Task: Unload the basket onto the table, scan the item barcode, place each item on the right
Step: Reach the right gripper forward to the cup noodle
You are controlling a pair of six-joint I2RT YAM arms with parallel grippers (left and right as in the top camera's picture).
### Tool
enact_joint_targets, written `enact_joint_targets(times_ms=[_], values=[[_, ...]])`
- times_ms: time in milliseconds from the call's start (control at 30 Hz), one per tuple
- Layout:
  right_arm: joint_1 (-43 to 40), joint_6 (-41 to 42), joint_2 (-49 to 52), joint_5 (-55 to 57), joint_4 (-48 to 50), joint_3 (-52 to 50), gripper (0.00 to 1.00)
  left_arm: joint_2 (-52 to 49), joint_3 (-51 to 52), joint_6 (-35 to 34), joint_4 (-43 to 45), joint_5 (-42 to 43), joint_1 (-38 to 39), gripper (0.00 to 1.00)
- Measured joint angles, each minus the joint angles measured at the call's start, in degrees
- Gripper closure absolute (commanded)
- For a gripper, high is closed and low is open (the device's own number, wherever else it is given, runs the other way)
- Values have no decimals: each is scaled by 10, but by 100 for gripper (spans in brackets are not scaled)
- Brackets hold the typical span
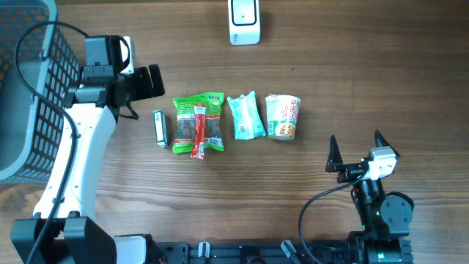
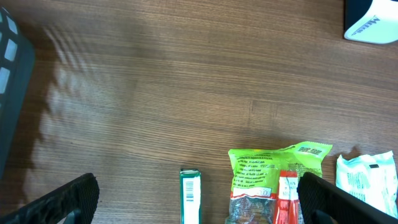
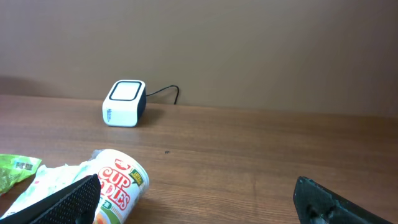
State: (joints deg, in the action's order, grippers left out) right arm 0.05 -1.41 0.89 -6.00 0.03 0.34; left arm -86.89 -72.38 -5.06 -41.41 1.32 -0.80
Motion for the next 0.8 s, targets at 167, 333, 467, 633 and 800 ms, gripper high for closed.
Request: enact_joint_targets(times_ms=[167,333,467,633,800], values=[[0,0,0,0,0,0,0,0,0,0,0,0,0,0],[0,0,0,0,0,0,0,0,0,0,0,0,0,0],[0,0,0,0,0,0,0,0,0,0,0,0,0,0],[0,0,0,0,0,0,0,0,0,0,0,0,0,0],[0,0,0,0,0,0,0,0,0,0,0,0,0,0]])
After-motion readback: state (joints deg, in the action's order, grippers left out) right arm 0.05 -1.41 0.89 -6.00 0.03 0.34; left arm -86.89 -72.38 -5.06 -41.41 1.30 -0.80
